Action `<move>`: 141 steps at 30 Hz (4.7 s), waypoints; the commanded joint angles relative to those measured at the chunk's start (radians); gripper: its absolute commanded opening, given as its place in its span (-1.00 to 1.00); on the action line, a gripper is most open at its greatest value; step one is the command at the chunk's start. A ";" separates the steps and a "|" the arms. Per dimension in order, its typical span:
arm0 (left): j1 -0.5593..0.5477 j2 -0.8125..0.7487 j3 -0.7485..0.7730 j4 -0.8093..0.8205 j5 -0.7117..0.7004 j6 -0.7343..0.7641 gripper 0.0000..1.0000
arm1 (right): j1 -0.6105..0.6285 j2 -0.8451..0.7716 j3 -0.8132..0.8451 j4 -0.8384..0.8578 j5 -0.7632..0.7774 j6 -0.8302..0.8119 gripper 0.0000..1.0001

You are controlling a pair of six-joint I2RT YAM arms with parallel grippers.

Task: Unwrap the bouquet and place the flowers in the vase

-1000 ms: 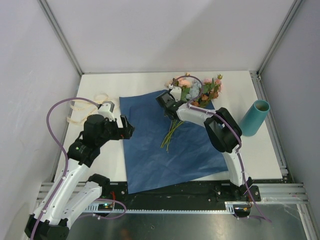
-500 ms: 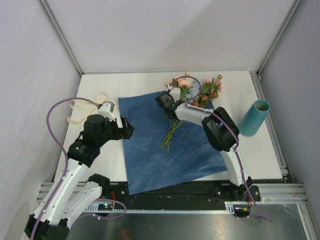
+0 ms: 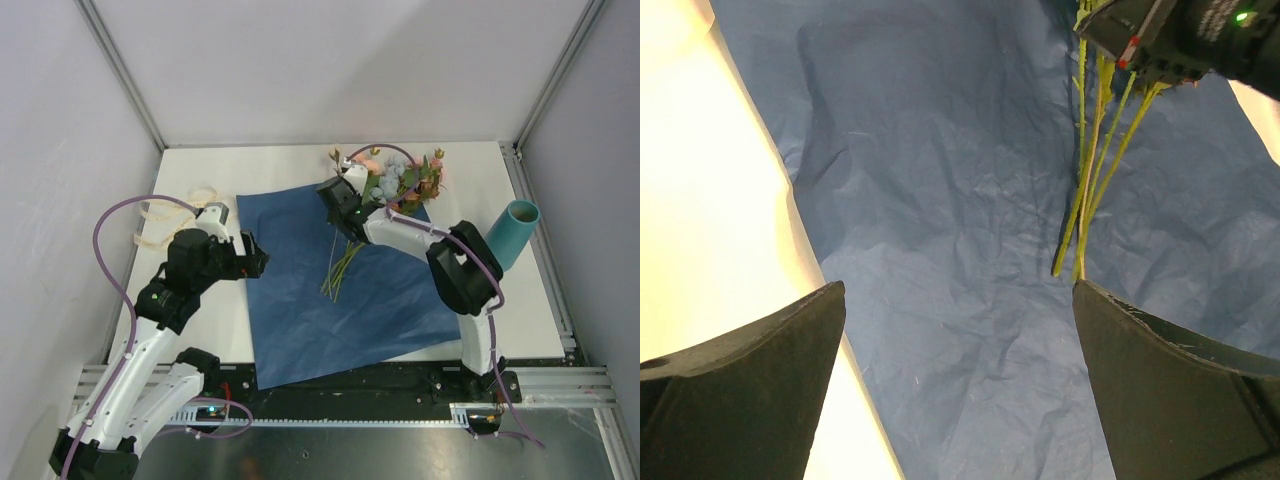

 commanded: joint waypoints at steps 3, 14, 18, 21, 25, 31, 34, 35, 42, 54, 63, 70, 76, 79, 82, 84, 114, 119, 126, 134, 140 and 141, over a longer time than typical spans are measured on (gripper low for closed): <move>0.007 -0.007 -0.004 0.009 -0.002 0.024 0.99 | 0.012 -0.141 -0.099 0.309 -0.023 -0.071 -1.00; 0.007 -0.006 -0.004 0.010 0.003 0.027 0.99 | 0.055 -0.330 -0.218 0.592 -0.037 -0.279 -1.00; 0.007 -0.005 -0.002 0.009 0.009 0.027 0.99 | 0.075 -0.464 -0.307 0.709 -0.049 -0.411 -1.00; 0.007 -0.007 -0.003 0.008 0.014 0.027 0.99 | 0.073 -0.579 -0.377 0.771 -0.063 -0.515 -1.00; 0.007 -0.013 -0.002 0.009 0.013 0.028 0.99 | 0.044 -0.743 -0.448 0.812 -0.097 -0.651 -1.00; 0.006 -0.016 -0.003 0.008 0.015 0.028 0.99 | -0.087 -1.000 -0.544 0.842 -0.181 -0.783 -1.00; 0.007 -0.020 -0.004 0.009 0.019 0.029 0.99 | -0.189 -1.095 -0.560 0.816 -0.203 -0.841 -1.00; 0.007 -0.022 -0.003 0.009 0.019 0.029 0.99 | -0.221 -1.118 -0.562 0.805 -0.204 -0.855 -1.00; 0.007 -0.018 -0.002 0.008 0.024 0.028 0.99 | -0.498 -1.227 -0.582 0.799 -0.254 -0.891 -1.00; 0.007 -0.010 -0.003 0.010 0.027 0.028 0.99 | -0.930 -1.141 -0.624 0.907 -0.362 -0.707 -1.00; 0.007 -0.003 -0.002 0.010 0.032 0.030 0.99 | -0.970 -0.999 -0.662 1.113 -0.352 -0.784 -1.00; 0.007 -0.005 -0.002 0.009 0.032 0.030 0.99 | -0.961 -0.938 -0.719 1.159 -0.315 -0.756 -1.00; 0.007 -0.003 -0.001 0.010 0.033 0.030 0.99 | -0.914 -0.955 -0.798 1.096 -0.167 -0.728 -0.92; 0.006 -0.004 -0.002 0.009 0.030 0.030 0.99 | -0.874 -0.987 -0.823 1.027 -0.144 -0.710 -0.78; 0.006 -0.004 -0.001 0.011 0.028 0.029 0.99 | -0.822 -1.004 -0.828 0.962 -0.117 -0.745 -0.59; 0.007 -0.006 -0.002 0.011 0.027 0.028 0.99 | -0.778 -1.014 -0.829 0.934 -0.071 -0.782 -0.50; 0.006 -0.025 -0.004 0.011 0.035 0.027 0.99 | -0.910 -1.044 -0.297 -0.034 -0.276 -0.437 0.24; 0.006 -0.023 -0.003 0.010 0.033 0.027 0.99 | -1.014 -0.941 -0.195 -0.080 -0.396 -0.399 0.40; 0.007 -0.017 -0.003 0.010 0.032 0.028 0.99 | -1.088 -0.801 -0.095 -0.097 -0.556 -0.403 0.46; 0.008 -0.011 -0.001 0.010 0.031 0.028 0.99 | -1.093 -0.690 -0.061 -0.054 -0.570 -0.463 0.34; 0.008 -0.011 -0.001 0.010 0.031 0.029 0.99 | -1.091 -0.658 -0.103 0.036 -0.576 -0.494 -0.10; 0.007 -0.011 -0.001 0.011 0.031 0.028 0.99 | -1.091 -0.655 -0.113 0.050 -0.592 -0.497 -0.21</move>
